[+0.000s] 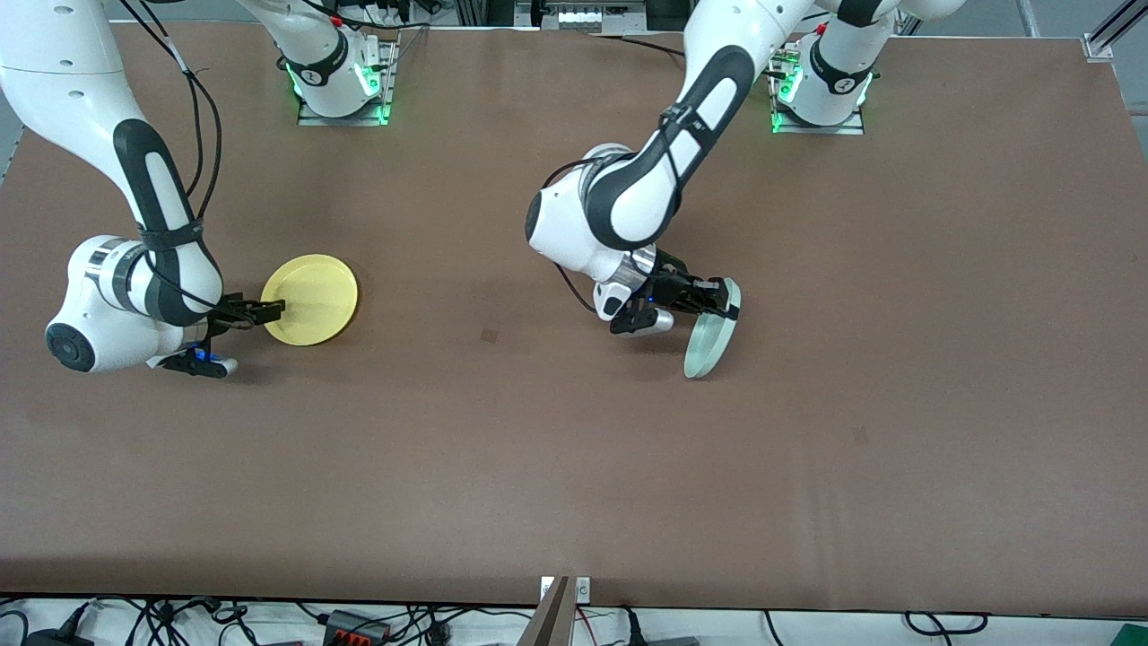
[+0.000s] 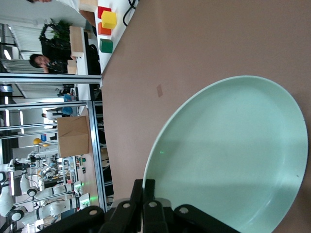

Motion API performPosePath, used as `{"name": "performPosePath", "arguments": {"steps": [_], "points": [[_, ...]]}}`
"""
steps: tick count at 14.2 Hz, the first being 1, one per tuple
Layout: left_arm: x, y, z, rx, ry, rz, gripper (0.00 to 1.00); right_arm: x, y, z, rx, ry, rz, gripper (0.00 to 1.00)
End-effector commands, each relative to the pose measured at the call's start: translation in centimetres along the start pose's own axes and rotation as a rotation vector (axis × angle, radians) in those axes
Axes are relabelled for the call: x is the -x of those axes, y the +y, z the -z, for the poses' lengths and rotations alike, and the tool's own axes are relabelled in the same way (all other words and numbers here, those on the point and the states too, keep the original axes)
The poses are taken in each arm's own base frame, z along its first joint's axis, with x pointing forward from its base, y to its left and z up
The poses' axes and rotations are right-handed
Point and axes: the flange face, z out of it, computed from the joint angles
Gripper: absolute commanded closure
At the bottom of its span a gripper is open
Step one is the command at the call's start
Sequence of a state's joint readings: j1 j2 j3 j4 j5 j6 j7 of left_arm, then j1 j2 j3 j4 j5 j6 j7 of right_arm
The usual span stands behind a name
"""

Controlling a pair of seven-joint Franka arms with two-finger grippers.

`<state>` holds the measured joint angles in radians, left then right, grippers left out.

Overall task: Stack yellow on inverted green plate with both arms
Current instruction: 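Flip the green plate upside down with the left gripper toward the yellow plate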

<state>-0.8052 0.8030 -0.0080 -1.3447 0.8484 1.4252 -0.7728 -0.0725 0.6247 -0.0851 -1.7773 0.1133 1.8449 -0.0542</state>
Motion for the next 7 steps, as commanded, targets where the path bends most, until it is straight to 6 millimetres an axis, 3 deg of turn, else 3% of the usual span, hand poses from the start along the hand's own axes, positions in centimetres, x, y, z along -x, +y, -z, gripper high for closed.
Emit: {"name": "performPosePath", "arguments": {"steps": [1,3,4,5,6,7], "points": [[0.3,2.4,0.9,-0.063,0.028,0.060,0.99,0.3,0.2,-1.3,-0.019,-0.028,0.007,0.19],[0.8,3.7,1.1,-0.064,0.035,0.091,0.99,0.2,0.5,-2.0,-0.020,-0.044,0.005,0.34],[1.3,4.8,1.1,-0.066,0.040,0.103,0.90,0.2,0.5,-2.0,-0.019,-0.047,0.005,0.48],[1.4,5.3,1.5,-0.057,0.047,0.120,0.60,0.3,0.6,-2.0,-0.020,-0.049,0.003,0.55],[1.5,5.7,1.8,-0.036,0.061,0.126,0.22,0.3,0.9,-2.1,-0.023,-0.052,-0.001,0.58],[1.3,6.0,2.5,0.011,0.086,0.126,0.10,0.2,1.3,-2.2,-0.026,-0.053,-0.005,0.68]]}}
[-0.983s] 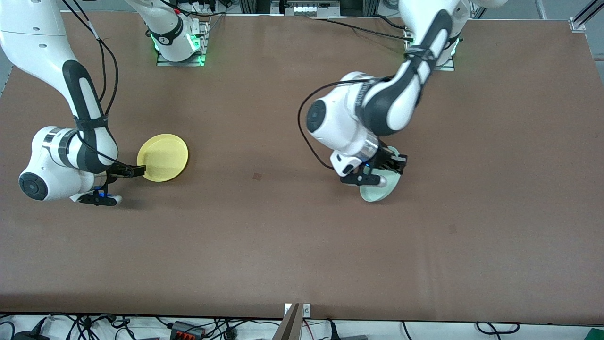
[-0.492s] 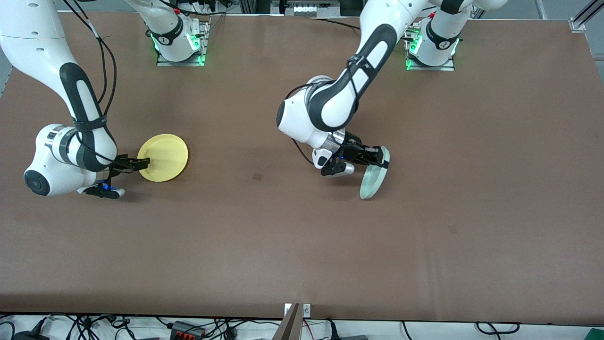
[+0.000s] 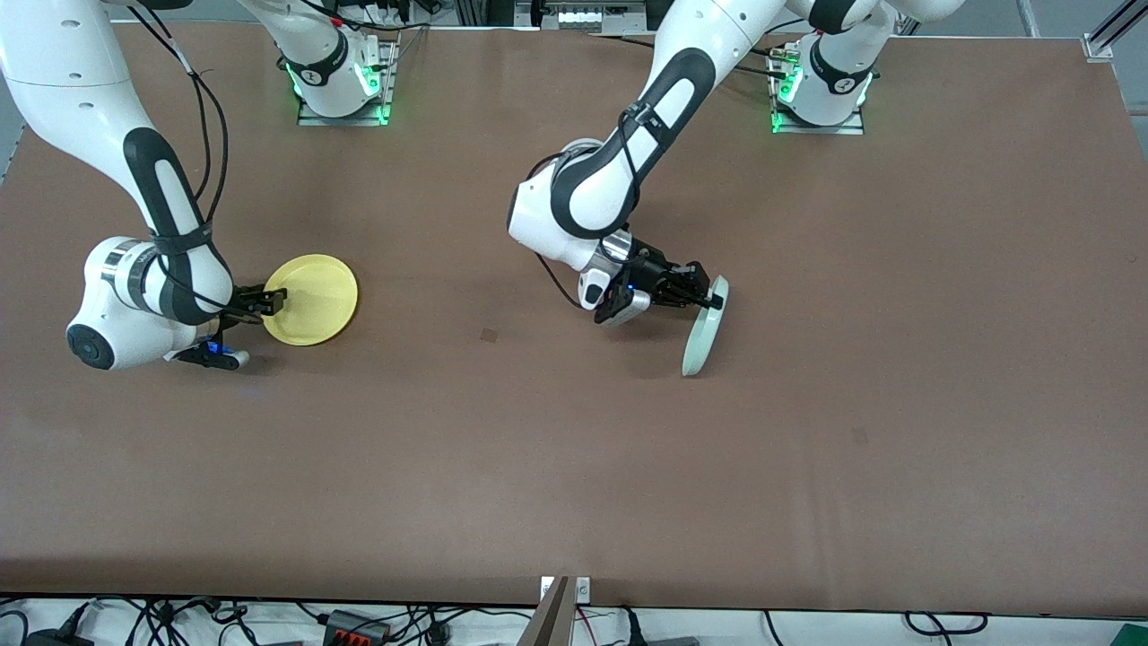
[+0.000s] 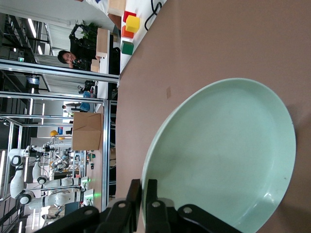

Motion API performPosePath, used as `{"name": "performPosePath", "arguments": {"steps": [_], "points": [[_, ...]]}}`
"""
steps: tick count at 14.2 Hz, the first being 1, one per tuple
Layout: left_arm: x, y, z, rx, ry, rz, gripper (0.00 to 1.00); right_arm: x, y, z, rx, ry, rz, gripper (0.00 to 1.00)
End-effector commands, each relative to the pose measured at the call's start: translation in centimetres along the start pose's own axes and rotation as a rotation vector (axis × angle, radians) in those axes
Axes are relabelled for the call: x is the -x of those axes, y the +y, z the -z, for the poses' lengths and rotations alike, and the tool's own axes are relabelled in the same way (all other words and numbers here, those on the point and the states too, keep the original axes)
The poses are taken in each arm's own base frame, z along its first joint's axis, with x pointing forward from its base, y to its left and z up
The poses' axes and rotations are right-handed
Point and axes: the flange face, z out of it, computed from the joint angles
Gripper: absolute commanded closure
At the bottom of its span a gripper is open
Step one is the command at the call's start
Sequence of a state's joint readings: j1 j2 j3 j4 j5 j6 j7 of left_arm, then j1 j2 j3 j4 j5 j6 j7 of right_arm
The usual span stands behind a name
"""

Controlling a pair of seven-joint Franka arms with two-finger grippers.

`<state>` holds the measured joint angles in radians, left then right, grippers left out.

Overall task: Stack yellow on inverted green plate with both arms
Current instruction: 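Flip the green plate upside down with the left gripper toward the yellow plate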

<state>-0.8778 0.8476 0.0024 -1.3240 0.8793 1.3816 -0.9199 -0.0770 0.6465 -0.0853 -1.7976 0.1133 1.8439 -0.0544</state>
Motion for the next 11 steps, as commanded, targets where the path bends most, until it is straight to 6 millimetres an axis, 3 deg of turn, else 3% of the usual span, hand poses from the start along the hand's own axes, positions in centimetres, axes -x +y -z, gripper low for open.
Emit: {"name": "performPosePath", "arguments": {"steps": [1,2,4,6,11], "points": [[-0.4,3.1,1.2,0.142,0.029,0.021,0.02,0.3,0.9,-0.1,-0.025,-0.015,0.004,0.88],[-1.0,2.6,2.2,0.201,0.022,0.042,0.00,0.4,0.8,0.2,-0.027,-0.022,0.005,1.00],[-1.8,2.2,4.2,0.335,-0.003,0.068,0.00,0.8,1.0,0.6,-0.029,-0.045,0.019,1.00],[-2.6,1.1,6.6,0.509,-0.060,0.106,0.00,1.0,0.9,2.3,-0.032,-0.042,0.024,1.00],[-5.1,-1.2,8.5,0.785,-0.138,0.187,0.00,4.3,-1.5,14.6,-0.032,-0.079,0.061,1.00]]}}
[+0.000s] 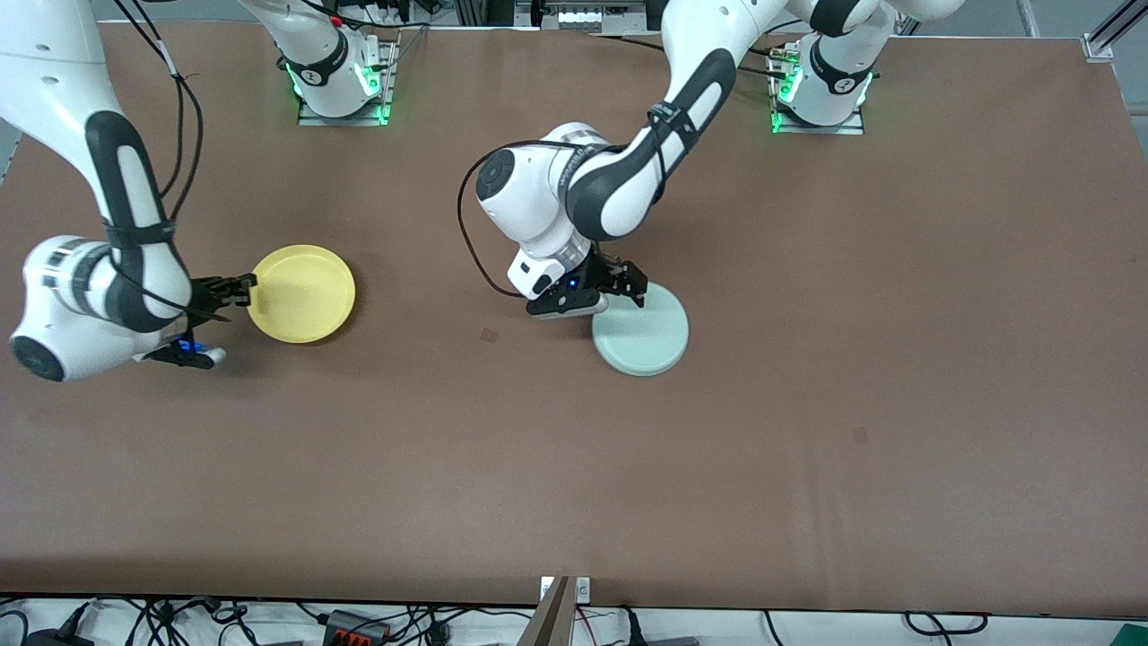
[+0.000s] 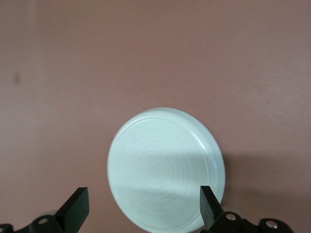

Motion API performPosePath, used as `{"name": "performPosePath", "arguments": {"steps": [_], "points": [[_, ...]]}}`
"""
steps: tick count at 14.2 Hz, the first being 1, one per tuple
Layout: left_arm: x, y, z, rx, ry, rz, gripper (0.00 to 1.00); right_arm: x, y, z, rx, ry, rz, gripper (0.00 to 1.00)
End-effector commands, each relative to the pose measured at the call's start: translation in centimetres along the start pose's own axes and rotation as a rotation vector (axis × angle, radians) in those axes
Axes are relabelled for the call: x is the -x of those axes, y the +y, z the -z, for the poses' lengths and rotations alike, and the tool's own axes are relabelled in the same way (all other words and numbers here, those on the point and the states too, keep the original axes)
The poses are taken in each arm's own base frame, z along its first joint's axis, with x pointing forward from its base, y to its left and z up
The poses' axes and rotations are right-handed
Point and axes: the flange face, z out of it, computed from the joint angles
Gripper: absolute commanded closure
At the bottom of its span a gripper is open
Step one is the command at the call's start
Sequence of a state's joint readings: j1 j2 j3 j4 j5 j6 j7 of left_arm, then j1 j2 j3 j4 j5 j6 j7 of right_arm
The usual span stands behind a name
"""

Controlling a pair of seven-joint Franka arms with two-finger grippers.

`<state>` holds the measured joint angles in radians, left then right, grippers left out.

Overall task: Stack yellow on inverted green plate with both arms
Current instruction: 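Set the inverted green plate down and withdraw the left gripper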

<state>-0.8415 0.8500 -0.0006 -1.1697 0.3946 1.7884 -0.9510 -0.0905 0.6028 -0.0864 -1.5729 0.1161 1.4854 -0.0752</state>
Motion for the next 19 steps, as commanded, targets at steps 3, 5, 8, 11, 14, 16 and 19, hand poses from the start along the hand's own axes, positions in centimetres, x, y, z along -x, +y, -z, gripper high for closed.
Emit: {"name": "performPosePath", "arguments": {"steps": [3,5,8,11,14,16,19], "points": [[-4.1,-4.1,4.1,0.150,-0.041,0.103,0.00,2.3,-4.4,7.0,0.010,0.058,0.071,1.00],[-6.2,-8.0,5.8,0.173,-0.042,0.094,0.00,2.2,-8.4,6.5,0.027,0.061,0.120,1.00],[-9.0,-15.1,6.3,0.161,-0.110,0.042,0.00,1.5,-14.6,4.9,-0.069,0.059,0.131,1.00],[-12.0,-23.9,5.9,0.183,-0.194,-0.032,0.00,0.6,-23.5,2.0,-0.063,0.119,0.050,1.00],[-14.4,-32.1,3.6,0.196,-0.255,-0.116,0.00,0.0,-32.6,-1.4,-0.131,0.195,-0.059,1.00],[-15.5,-37.0,2.7,0.214,-0.261,-0.157,0.00,0.3,-37.7,-2.5,-0.217,0.191,-0.119,1.00],[-15.9,-42.7,2.5,0.281,-0.302,-0.121,0.00,1.0,-42.8,-4.9,-0.336,0.157,-0.142,1.00]]}}
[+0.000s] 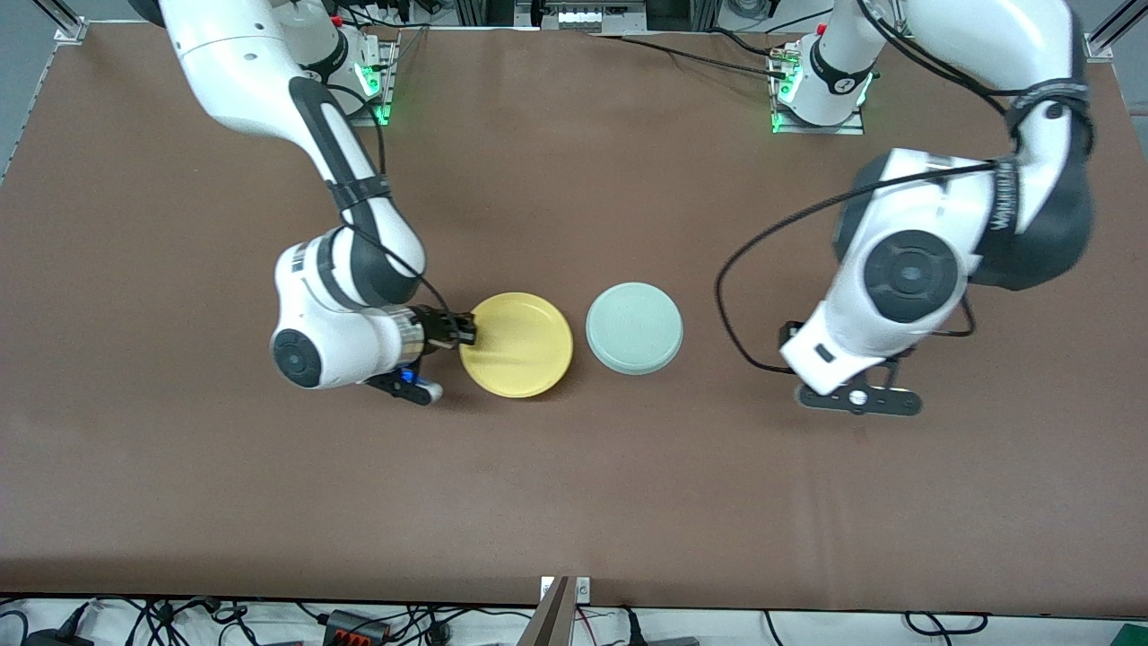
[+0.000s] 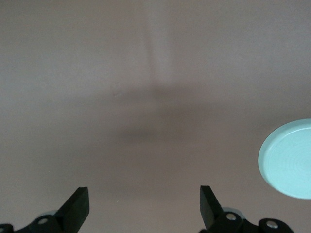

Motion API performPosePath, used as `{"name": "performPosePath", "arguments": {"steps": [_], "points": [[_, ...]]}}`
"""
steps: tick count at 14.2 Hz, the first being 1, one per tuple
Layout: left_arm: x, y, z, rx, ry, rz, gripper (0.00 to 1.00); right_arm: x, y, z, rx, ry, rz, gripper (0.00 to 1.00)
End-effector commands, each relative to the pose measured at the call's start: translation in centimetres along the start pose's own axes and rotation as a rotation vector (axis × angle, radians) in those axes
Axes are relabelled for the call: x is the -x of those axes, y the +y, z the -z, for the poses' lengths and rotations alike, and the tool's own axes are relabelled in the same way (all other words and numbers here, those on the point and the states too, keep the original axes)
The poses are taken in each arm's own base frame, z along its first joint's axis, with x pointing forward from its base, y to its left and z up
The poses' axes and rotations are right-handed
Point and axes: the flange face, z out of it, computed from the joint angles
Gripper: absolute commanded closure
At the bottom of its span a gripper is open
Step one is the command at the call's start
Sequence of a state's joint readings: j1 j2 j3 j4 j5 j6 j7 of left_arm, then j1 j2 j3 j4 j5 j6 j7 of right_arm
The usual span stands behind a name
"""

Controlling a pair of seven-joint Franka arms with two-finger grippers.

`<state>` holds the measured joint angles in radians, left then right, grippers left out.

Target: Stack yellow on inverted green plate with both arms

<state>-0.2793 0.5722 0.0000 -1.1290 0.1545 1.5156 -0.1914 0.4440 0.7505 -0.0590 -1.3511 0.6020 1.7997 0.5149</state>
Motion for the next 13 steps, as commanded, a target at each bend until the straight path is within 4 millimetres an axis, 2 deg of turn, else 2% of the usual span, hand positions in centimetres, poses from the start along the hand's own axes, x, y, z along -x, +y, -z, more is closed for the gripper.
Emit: {"name": "performPosePath", "arguments": {"steps": [1,2,5,7,9,10,12,13], "points": [[2.2,-3.9,2.2,0.088,-0.036,-0.010,0.00,0.9,-3.2,-2.0,-0.103,-0.037,-0.042,1.00],[3.0,-5.2,3.3,0.109,-0.042,-0.003,0.00,1.8,-4.3,-3.3,-0.111,-0.051,-0.036,1.00],[5.1,-10.6,6.6,0.163,-0.013,0.057,0.00,4.0,-7.0,-7.0,-0.128,-0.057,-0.016,1.00],[6.1,-12.4,8.1,0.165,0.029,0.015,0.00,4.9,-7.8,-9.1,-0.111,-0.056,-0.006,1.00],[8.2,-13.1,7.8,0.165,0.075,-0.082,0.00,4.2,-7.5,-10.1,-0.107,-0.047,-0.024,1.00],[9.7,-13.2,7.0,0.169,0.098,-0.082,0.00,4.4,-7.8,-10.8,-0.106,-0.042,-0.022,1.00],[11.8,-14.9,5.7,0.175,0.159,-0.041,0.00,4.5,-8.1,-11.9,-0.107,-0.032,-0.029,1.00],[12.0,-15.0,5.3,0.178,0.182,-0.033,0.00,4.7,-8.4,-12.5,-0.109,-0.024,-0.036,1.00]]}}
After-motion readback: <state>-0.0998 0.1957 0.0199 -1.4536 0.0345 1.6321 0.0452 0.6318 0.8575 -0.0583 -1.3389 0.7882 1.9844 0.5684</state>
